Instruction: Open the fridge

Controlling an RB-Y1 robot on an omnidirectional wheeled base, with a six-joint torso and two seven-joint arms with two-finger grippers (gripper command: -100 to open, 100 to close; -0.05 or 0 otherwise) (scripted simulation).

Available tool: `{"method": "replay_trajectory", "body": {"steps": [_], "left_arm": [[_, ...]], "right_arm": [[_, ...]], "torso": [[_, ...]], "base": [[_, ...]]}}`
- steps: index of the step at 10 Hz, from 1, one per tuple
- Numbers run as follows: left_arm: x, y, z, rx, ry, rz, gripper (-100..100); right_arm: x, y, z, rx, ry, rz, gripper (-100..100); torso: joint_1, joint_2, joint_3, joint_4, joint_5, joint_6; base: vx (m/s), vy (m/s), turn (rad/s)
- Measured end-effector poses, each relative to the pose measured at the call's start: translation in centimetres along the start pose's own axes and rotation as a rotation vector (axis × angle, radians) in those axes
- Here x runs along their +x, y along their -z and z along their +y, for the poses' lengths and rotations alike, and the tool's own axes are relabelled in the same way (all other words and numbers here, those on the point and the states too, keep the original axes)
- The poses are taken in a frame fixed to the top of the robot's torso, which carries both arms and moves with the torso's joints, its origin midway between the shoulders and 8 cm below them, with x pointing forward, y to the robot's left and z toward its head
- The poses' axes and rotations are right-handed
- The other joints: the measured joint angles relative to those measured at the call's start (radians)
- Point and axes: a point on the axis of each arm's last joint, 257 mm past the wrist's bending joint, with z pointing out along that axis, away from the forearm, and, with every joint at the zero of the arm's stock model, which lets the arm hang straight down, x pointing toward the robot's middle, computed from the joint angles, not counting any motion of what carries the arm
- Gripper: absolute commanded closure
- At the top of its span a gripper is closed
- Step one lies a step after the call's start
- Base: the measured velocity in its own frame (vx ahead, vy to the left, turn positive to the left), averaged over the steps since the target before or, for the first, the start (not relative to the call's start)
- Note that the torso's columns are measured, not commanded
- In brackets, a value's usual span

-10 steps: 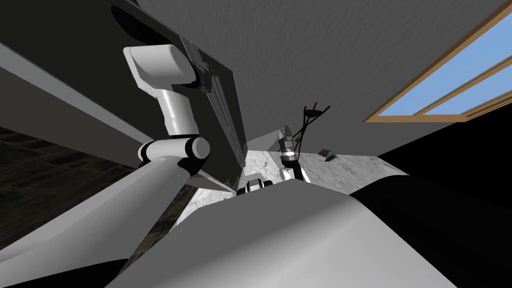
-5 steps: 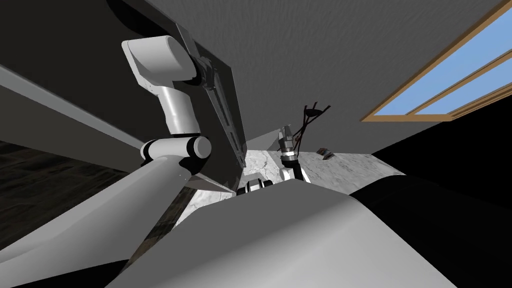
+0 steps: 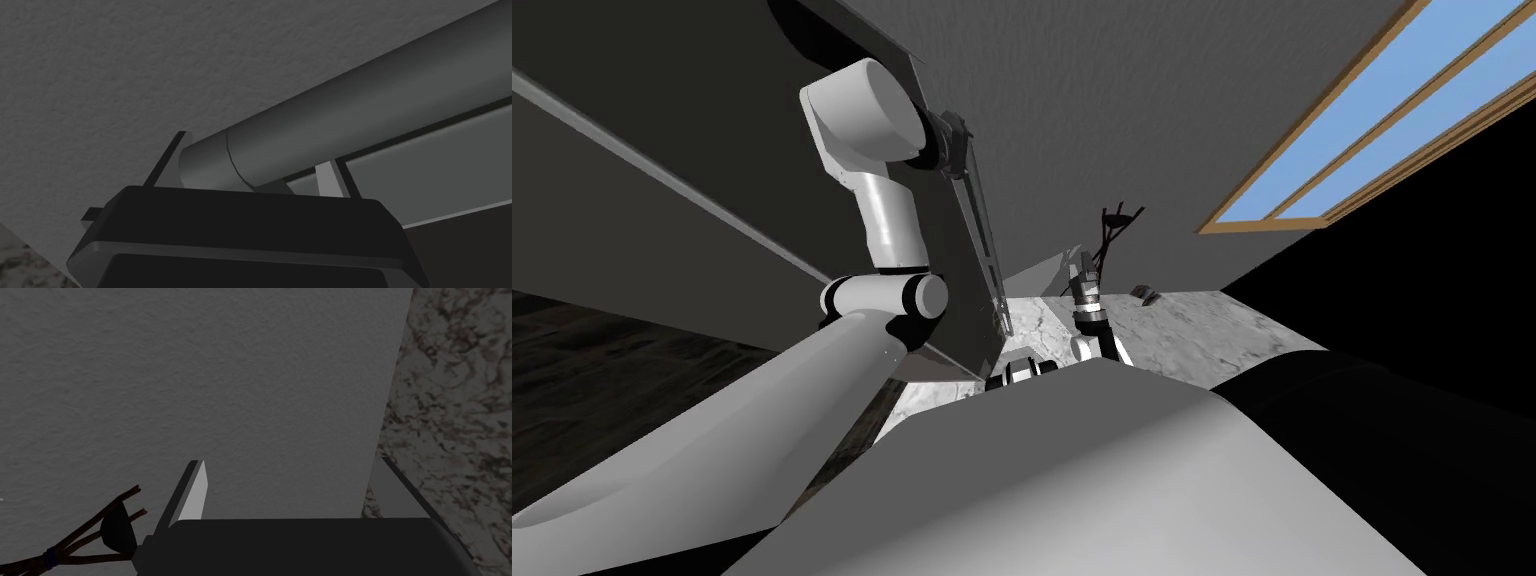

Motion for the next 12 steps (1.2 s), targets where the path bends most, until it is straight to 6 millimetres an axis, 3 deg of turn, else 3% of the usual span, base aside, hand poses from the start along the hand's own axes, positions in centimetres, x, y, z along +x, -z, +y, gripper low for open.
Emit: {"method": "replay_trajectory", "body": {"steps": [2,5,8,12], "left_arm": [[1.6,-0.2,-0.7,0.017,0.006,0.039,100],[6.6,0.2,-3.8,0.087,0.005,0.146,100],[11.2,0.8,-6.5,0.134,0.008,0.241,100],[13.6,2.0,-8.7,0.190,0.012,0.318,100]], "right_arm": [[0.0,0.0,0.0,0.000,0.000,0.000,0],[0.0,0.0,0.0,0.000,0.000,0.000,0],[0.0,0.0,0.0,0.000,0.000,0.000,0],[0.0,0.0,0.0,0.000,0.000,0.000,0]], "torso": [[0.004,-0.009,-0.007,-0.003,0.000,0.002],[-0.007,-0.007,-0.005,-0.005,-0.004,0.005],[-0.002,-0.010,-0.008,-0.004,-0.002,0.001],[0.000,-0.003,-0.002,-0.004,-0.002,0.002]], "base": [[-0.079,0.118,-0.171],[-0.120,0.128,-0.193],[-0.094,0.134,-0.086],[-0.064,0.095,-0.154]]}}
